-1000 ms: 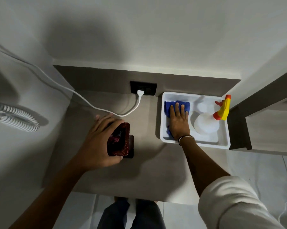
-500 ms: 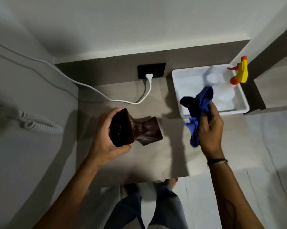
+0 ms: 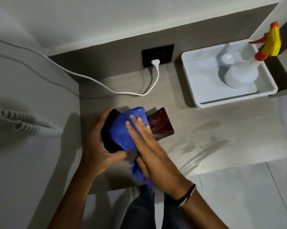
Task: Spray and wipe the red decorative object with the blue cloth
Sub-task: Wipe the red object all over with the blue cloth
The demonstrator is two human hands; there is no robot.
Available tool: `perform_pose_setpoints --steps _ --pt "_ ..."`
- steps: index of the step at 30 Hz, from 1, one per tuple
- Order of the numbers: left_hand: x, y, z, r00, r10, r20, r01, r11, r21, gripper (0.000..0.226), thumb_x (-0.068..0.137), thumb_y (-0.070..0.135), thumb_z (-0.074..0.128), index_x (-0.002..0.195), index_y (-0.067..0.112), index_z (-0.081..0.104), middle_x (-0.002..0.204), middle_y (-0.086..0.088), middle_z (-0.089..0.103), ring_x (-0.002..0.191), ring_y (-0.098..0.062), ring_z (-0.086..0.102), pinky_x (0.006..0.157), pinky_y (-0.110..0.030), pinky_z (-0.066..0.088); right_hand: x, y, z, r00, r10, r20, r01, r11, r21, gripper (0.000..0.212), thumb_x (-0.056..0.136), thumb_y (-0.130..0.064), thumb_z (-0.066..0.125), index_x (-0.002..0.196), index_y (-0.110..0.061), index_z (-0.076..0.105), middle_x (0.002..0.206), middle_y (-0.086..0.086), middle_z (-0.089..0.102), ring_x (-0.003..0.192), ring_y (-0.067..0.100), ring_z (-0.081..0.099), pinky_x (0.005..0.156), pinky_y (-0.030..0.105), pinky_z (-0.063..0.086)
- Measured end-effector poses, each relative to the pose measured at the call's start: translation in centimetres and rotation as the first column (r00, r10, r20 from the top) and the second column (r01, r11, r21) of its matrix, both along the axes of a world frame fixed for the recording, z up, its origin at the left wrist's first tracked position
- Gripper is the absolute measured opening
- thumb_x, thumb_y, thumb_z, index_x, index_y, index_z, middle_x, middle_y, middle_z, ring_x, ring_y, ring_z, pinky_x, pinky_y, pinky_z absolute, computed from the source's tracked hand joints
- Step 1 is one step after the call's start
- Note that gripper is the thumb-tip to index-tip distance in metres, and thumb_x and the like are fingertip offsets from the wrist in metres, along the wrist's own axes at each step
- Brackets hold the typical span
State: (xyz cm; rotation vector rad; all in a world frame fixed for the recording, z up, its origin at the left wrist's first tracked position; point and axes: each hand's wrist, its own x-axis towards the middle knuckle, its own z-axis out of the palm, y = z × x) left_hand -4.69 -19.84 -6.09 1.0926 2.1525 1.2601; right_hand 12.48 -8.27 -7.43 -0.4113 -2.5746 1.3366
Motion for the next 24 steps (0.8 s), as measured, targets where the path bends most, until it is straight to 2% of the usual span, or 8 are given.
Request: perform_pose_setpoints --steps 2,4,8,11,15,17,21,24 --pt "-0.1 -0.1 -0.2 0.999 0.005 -0.032 -0.005 1.000 -0.006 0.110 0.054 0.035 0.083 0.154 0.036 0.039 0.148 -0.011 0.057 0.137 -0.019 0.057 0.113 -0.022 0.043 0.5 2.4 -1.4 0.987 -0.053 0.154 0.051 0.999 0.016 0.089 0.097 0.003 0.050 0.173 -0.014 0.007 0.183 0.006 -0.009 0.171 0.026 -0.011 0.140 0.055 0.007" --pt "0.0 0.0 -0.7 0.999 0.002 -0.037 -0.002 1.000 0.003 0.109 0.055 0.033 0.084 0.153 0.047 0.038 0.146 -0.005 0.056 0.133 -0.015 0.058 0.107 -0.015 0.043 1.2 4.3 -2.5 0.965 -0.095 0.246 0.077 0.994 0.082 0.100 0.090 0.014 0.057 0.173 -0.012 0.007 0.183 0.005 -0.011 0.171 0.027 -0.015 0.139 0.057 0.004" --pt "0.0 0.2 -1.3 1.000 0.007 0.007 -0.007 0.999 0.051 0.110 0.056 0.030 0.084 0.152 0.059 0.038 0.150 0.006 0.053 0.139 -0.015 0.055 0.113 -0.023 0.042 0.1 1.2 -1.3 0.999 -0.034 0.039 0.034 0.999 0.013 0.109 0.084 0.018 0.055 0.176 -0.018 0.007 0.186 0.002 -0.006 0.173 0.025 -0.006 0.140 0.051 0.007" --pt "-0.2 -0.3 -1.4 0.999 -0.019 -0.042 0.021 0.998 0.055 0.109 0.057 0.030 0.085 0.154 0.049 0.040 0.151 0.009 0.053 0.142 -0.015 0.054 0.116 -0.027 0.042 -0.1 -0.3 -1.3 0.999 0.018 -0.051 -0.017 1.000 0.015 0.107 0.086 0.009 0.049 0.176 -0.025 0.002 0.186 -0.002 -0.006 0.173 0.023 -0.005 0.139 0.045 -0.001" --pt "0.3 0.3 -0.7 0.999 -0.020 -0.047 0.020 1.000 0.006 0.109 0.053 0.030 0.084 0.154 0.036 0.044 0.145 -0.001 0.053 0.134 -0.014 0.058 0.107 -0.014 0.044 2.2 4.7 -3.2 0.972 -0.112 0.206 0.109 0.994 0.026 0.100 0.094 0.019 0.055 0.168 -0.024 0.003 0.182 -0.003 -0.008 0.171 0.025 -0.014 0.138 0.060 -0.002" --pt "0.7 1.3 -0.2 0.998 -0.031 -0.054 0.031 1.000 -0.003 0.108 0.053 0.031 0.083 0.154 0.031 0.046 0.145 -0.001 0.052 0.134 -0.016 0.057 0.107 -0.014 0.043 1.9 4.6 -2.4 0.981 -0.136 0.136 0.138 0.990 -0.007 0.100 0.092 0.020 0.056 0.169 -0.021 0.007 0.183 0.000 -0.002 0.172 0.027 -0.007 0.139 0.058 0.004" --pt "1.2 1.8 -0.2 1.000 -0.001 -0.028 0.002 0.999 0.039 0.101 0.054 0.032 0.081 0.149 0.045 0.046 0.148 0.016 0.055 0.138 -0.010 0.056 0.114 -0.020 0.042 -0.2 0.1 -0.8 0.992 -0.037 -0.117 0.038 0.999 0.010 0.110 0.081 0.014 0.049 0.175 -0.022 0.005 0.186 0.004 0.000 0.173 0.028 0.003 0.141 0.048 0.008" --pt "1.5 1.3 -0.2 0.999 0.040 0.019 -0.040 0.999 0.021 0.107 0.053 0.030 0.082 0.150 0.051 0.043 0.148 0.003 0.053 0.137 -0.007 0.057 0.109 -0.016 0.045 0.6 2.0 -1.9 0.994 -0.043 -0.099 0.058 0.986 0.154 0.094 0.086 0.018 0.052 0.170 -0.010 0.021 0.182 0.016 0.015 0.169 0.039 0.017 0.136 0.059 0.024"
